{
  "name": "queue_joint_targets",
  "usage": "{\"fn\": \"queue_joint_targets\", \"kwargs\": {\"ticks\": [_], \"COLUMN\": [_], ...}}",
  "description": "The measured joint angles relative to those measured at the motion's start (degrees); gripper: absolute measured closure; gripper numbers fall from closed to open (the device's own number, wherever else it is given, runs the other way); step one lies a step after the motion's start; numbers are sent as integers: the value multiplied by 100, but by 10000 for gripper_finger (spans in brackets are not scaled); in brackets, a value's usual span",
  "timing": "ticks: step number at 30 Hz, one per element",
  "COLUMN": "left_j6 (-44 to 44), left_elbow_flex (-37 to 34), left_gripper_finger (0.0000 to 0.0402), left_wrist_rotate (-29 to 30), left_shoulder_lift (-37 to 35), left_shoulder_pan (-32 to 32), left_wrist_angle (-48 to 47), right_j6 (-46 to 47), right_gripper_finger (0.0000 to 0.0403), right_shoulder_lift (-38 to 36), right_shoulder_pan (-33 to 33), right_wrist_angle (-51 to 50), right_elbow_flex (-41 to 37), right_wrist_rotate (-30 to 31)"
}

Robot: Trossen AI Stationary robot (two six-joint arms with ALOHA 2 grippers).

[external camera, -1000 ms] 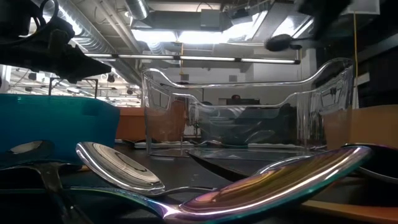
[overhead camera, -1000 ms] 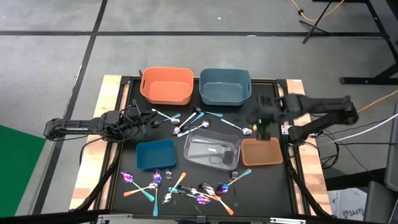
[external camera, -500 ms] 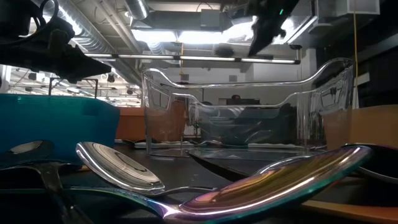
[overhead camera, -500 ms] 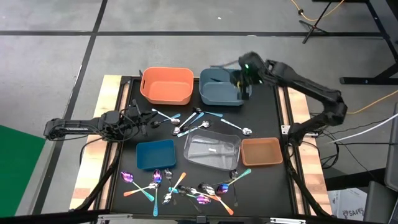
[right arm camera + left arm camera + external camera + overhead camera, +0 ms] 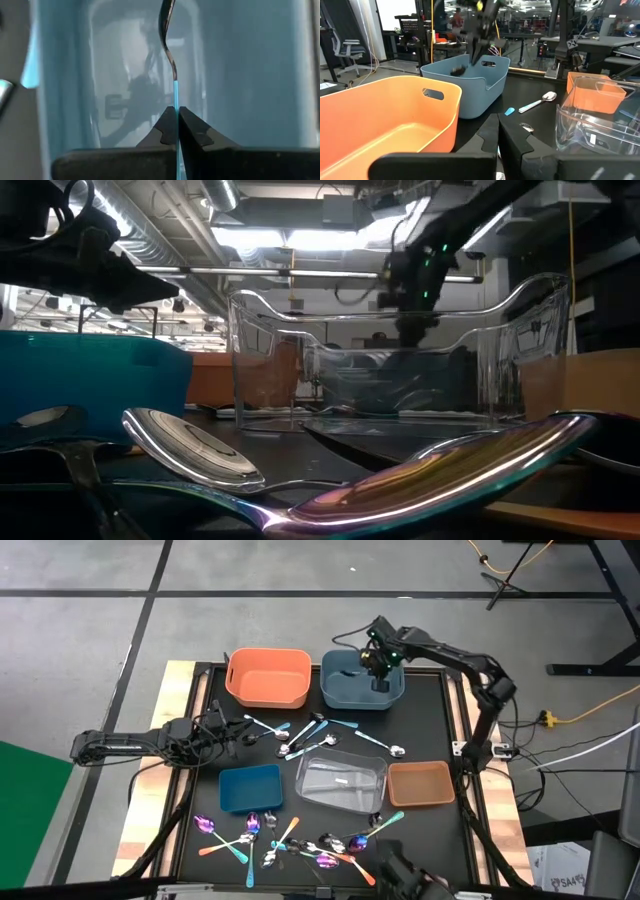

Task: Sort silverware by color (type)
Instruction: Put the blue spoon into the light blue bin, then put the white patterned spoon into the orange bin

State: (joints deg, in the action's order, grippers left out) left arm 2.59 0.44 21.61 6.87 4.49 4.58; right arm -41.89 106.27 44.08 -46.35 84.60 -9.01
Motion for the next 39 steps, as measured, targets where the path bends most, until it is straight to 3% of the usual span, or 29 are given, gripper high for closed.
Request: {"fn": "queue_joint_targets", "kwargs": {"ticks": [9,20,32,39], "left_j6": [0,0,-15,-17], "left_elbow_flex": [0,1,0,1], "left_gripper_finger": [401,401,401,401], "left_wrist_rotate": [2,0,0,59], "left_shoulder_lift": [0,0,0,0], "left_shoulder_pan": [-1,0,-1,1], "left_wrist_angle": [0,0,-1,171], "right_j6": [-85,-54,-46,26], "right_gripper_finger": [403,399,335,325], "right_shoulder_lift": [711,877,877,866], "right_shoulder_pan": [21,19,14,14], "right_wrist_angle": [40,42,46,39], "right_elbow_flex": [0,0,0,0], "right_wrist_rotate": [58,94,103,105]}}
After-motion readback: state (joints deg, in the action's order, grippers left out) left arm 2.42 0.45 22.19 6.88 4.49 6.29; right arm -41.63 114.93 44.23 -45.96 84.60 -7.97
